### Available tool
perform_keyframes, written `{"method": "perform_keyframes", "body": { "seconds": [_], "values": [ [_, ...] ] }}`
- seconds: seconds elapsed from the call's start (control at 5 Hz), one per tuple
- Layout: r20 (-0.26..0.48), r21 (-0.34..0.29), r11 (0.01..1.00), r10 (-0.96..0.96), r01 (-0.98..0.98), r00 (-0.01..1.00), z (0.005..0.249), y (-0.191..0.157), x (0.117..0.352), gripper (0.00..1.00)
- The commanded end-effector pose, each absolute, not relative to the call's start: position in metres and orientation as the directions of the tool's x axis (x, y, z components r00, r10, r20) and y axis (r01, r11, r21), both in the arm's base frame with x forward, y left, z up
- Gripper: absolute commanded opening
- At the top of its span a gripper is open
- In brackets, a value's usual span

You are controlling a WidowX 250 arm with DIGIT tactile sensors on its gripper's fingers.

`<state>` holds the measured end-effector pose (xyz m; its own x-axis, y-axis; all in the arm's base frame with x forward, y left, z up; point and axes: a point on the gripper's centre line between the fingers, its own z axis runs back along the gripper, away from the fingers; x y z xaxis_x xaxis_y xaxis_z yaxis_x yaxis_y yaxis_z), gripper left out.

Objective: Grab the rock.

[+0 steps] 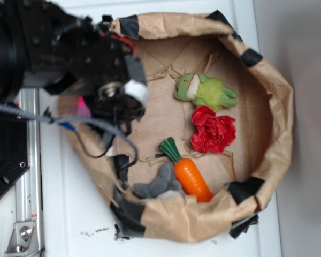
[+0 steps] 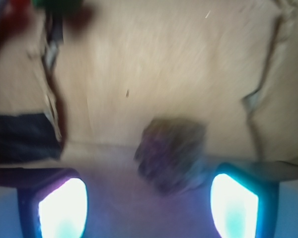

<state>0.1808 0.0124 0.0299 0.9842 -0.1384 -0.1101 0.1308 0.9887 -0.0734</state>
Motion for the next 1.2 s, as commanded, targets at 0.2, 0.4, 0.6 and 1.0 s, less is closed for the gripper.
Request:
{"method": "perform_keyframes", "body": {
  "seconds": [0.2,0.4,0.6,1.0],
  "values": [
    [-0.073,0.0,0.991,-0.132,0.133,0.989,0.027,0.015,0.2,0.97],
    [-0.044,0.018,0.995,-0.093,0.094,0.995,0.03,0.017,0.206,0.05],
    [-0.03,0.03,0.998,-0.051,0.052,0.998,0.032,0.02,0.212,0.0],
    [0.045,0.077,0.996,-0.049,0.046,0.998,0.043,0.018,0.209,0.0]
  ]
}}
